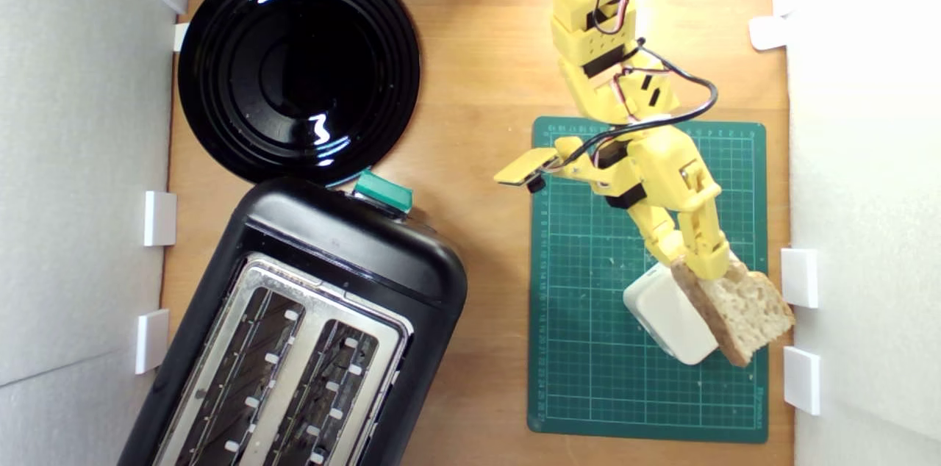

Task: Pick bread and place in toaster

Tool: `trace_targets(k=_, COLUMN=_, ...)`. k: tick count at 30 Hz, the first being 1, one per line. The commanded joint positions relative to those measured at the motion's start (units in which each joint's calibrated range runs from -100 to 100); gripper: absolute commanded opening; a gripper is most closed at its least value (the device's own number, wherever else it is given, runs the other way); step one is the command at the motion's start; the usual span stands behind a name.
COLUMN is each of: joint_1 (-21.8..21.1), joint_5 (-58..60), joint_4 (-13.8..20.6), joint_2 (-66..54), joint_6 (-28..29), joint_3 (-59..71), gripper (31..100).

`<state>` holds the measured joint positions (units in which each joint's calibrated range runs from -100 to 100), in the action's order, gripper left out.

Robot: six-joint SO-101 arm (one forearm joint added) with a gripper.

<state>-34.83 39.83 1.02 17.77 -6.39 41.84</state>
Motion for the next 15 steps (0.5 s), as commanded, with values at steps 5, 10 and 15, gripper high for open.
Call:
trace_targets(k=5, joint_1=1.1, joint_5=-18.2, joint_4=-0.3, joint_2=-26.7, joint_6=-4.8, joint_3=-2.2, gripper=56.7)
trace_targets(k=10, joint_1=4.0, joint_5=-29.5, joint_4=-0.2, joint_2=-37.6, joint_6=-10.3, joint_3=-2.5, gripper=56.7)
trace_targets(k=15, joint_1=8.8, joint_5=-43.9, joint_4=0.5, joint_2=-53.3, joint_6=-16.6, joint_3=-2.6, gripper=56.7)
